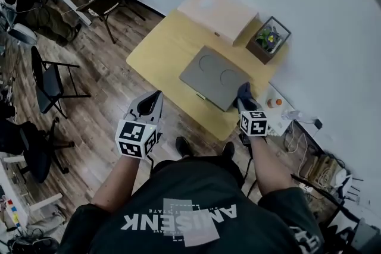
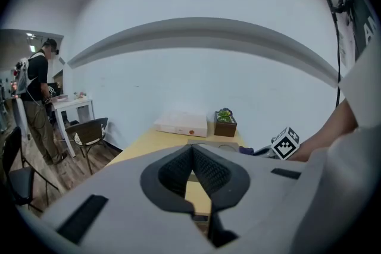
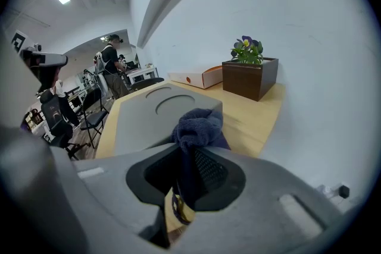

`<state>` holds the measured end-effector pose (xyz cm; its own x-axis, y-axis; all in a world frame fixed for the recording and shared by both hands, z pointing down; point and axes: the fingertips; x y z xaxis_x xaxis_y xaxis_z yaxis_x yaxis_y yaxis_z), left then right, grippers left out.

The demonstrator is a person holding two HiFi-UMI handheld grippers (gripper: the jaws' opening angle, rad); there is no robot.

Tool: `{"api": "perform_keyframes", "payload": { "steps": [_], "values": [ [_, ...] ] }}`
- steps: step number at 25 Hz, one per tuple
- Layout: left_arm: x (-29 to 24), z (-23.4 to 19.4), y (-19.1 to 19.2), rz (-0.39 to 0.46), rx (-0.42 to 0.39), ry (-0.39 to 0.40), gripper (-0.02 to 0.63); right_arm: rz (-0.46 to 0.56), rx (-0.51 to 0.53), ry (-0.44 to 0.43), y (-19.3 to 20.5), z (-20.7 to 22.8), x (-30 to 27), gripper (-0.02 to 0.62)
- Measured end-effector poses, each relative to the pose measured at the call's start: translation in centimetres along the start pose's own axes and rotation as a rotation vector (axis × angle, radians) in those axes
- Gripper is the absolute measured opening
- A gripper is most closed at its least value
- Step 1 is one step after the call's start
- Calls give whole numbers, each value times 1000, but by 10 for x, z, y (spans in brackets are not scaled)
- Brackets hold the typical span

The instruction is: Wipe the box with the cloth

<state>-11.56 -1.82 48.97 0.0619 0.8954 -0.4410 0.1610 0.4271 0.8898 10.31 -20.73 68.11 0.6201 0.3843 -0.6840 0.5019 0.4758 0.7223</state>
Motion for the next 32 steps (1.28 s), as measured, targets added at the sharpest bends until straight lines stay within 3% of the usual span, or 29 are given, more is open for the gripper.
{"api": "perform_keyframes", "payload": {
  "steps": [14, 19, 32],
  "values": [
    [2, -10, 5, 9, -14, 135, 2, -22, 0, 31, 29, -43, 23, 60],
    [-2, -15, 11, -11, 45, 118, 2, -48, -6, -11, 38, -58, 31, 60],
    [-24, 15, -1, -17, 28, 113, 2, -116, -4, -194, 47, -87, 53, 60]
  ]
}}
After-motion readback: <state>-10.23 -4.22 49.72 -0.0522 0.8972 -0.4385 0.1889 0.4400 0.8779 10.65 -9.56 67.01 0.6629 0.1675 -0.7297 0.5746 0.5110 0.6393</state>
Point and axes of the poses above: the fingertips, and each gripper's own axes: x backward along the fingers, z to its right, y out of its underside, and after that the axes turned 4 degrees about y, right-handed
